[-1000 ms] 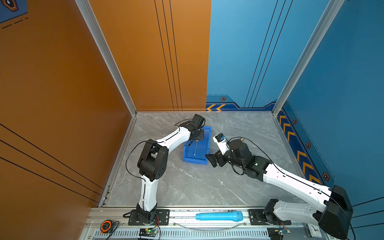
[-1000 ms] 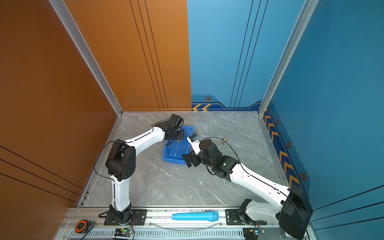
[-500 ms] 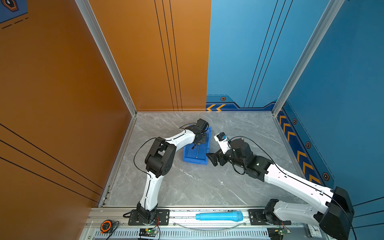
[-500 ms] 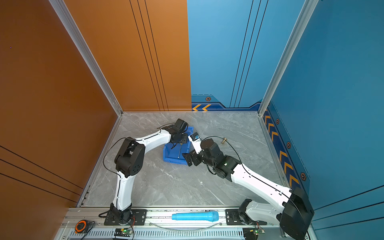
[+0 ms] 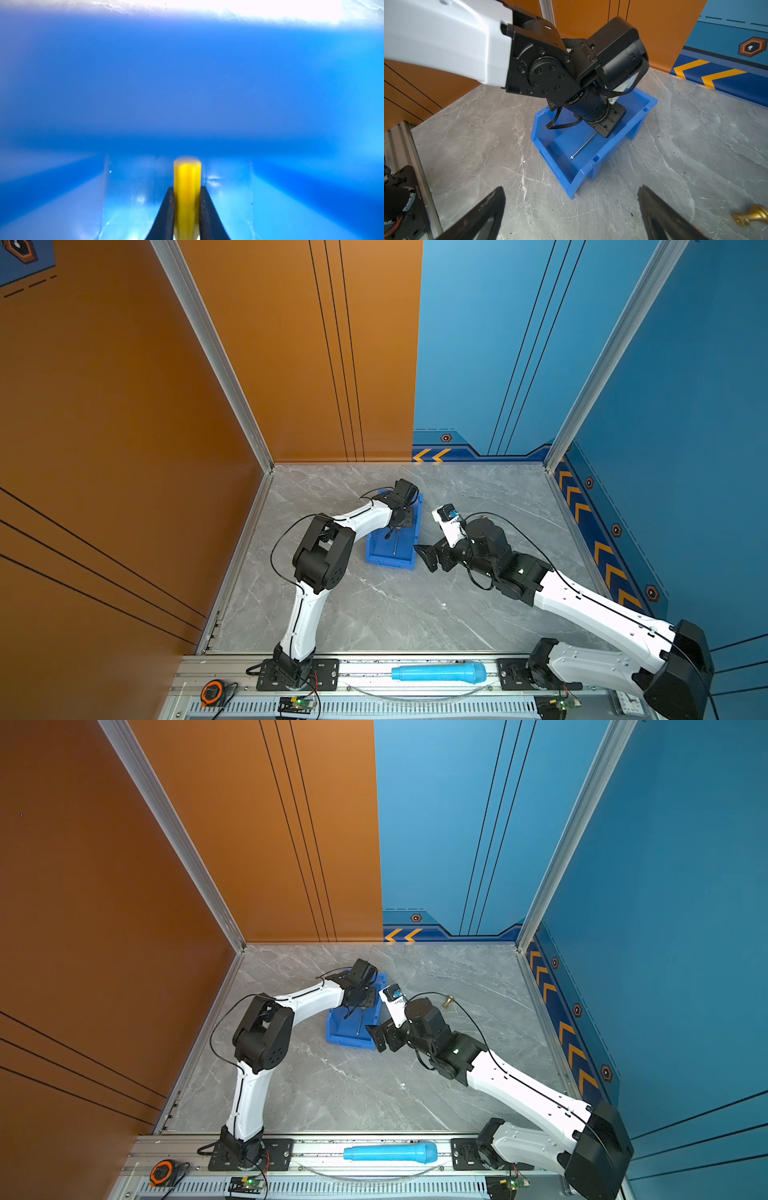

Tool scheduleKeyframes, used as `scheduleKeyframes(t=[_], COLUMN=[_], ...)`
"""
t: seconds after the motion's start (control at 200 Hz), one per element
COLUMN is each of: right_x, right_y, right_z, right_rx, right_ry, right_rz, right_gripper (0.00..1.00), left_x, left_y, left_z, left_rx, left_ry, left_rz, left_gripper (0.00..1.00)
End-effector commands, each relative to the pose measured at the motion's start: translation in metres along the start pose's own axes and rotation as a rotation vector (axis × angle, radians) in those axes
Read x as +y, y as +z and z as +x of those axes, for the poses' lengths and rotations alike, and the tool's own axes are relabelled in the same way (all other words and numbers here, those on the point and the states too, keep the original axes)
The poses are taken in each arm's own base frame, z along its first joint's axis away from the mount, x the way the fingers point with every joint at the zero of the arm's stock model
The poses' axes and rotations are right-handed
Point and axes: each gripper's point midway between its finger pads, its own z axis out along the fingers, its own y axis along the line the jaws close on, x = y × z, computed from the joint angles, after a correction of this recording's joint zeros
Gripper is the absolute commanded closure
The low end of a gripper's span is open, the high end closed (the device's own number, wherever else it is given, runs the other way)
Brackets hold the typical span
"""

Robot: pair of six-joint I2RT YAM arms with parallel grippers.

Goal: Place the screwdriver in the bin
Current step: 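Lower the screwdriver into the blue bin and open the left gripper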

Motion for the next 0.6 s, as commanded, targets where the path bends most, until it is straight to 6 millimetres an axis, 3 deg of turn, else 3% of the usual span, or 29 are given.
scheduleKeyframes(t=[0.0,0.27,0.596], right_x=[-0.008,-0.011,-0.018], right_y=[-0.006,-0.012,-0.022], right_z=[-0.003,-0.008,-0.009], right_rx=[-0.019,-0.038,-0.057], right_ry=[0.016,0.007,0.006], right_rz=[0.038,0.055,0.078], right_gripper=[0.0,0.0,0.0], left_x=[-0.002,-0.001,0.0], left_y=[0.002,-0.002,-0.037], left_z=[-0.003,-0.003,-0.024], left_rx=[-0.017,-0.02,-0.086], left_ry=[-0.01,-0.002,0.011], left_rz=[-0.007,-0.008,0.008], left_gripper=[0.84,0.75,0.66])
